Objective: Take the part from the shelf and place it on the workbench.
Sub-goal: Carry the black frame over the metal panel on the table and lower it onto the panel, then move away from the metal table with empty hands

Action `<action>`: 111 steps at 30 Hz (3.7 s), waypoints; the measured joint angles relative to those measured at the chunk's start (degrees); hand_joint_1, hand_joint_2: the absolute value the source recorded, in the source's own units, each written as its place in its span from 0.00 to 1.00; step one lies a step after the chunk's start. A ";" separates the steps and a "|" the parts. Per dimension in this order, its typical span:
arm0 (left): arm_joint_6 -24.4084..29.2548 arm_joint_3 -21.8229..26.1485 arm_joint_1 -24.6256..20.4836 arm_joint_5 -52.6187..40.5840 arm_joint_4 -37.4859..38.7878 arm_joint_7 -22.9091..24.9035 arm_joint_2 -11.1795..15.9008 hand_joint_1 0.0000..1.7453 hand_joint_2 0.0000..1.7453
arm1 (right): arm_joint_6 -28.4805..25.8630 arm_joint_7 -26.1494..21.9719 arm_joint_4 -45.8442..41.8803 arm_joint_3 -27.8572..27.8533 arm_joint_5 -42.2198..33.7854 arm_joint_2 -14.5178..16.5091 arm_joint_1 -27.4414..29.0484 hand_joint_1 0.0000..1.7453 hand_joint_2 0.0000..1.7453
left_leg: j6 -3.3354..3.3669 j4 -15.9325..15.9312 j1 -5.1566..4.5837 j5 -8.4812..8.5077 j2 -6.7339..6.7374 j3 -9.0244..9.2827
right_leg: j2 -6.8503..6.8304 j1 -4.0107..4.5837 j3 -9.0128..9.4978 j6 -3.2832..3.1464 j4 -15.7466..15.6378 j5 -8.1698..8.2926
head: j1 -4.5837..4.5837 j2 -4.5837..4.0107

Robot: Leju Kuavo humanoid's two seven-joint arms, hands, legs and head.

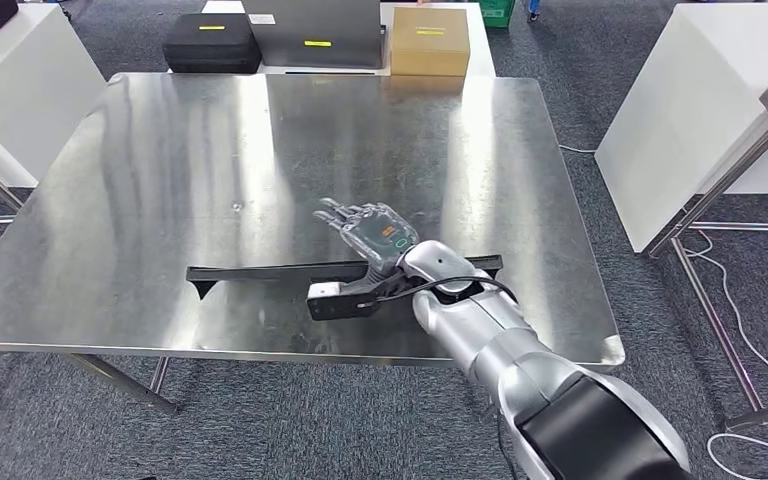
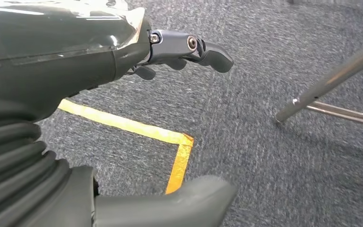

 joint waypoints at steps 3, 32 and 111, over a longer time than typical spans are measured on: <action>-0.14 -0.13 0.32 0.79 -0.02 0.00 0.00 0.00 0.00 | 0.96 1.26 0.44 -0.60 -0.47 -1.84 -0.09 0.00 0.00 | 0.01 0.03 -0.04 0.00 -0.01 -0.01 | 0.00 -0.09 0.02 0.02 -0.01 0.01 | -0.01 0.00; -0.46 -2.69 1.26 5.35 -0.02 0.00 -0.04 0.00 0.00 | 12.82 17.00 3.48 -11.43 -7.32 -12.56 -0.22 0.00 0.00 | 0.06 0.06 -0.06 -0.03 -0.07 -0.02 | 0.00 -0.18 0.02 0.03 -0.02 0.01 | -0.02 0.00; -7.14 -6.20 2.04 -0.92 1.18 11.47 2.24 0.00 0.00 | -11.39 17.60 4.51 -122.08 15.59 -10.93 50.47 0.00 0.00 | 0.64 0.27 -0.30 -2.50 -0.44 2.60 | -0.32 0.01 2.91 0.49 -0.54 -2.11 | 0.09 0.00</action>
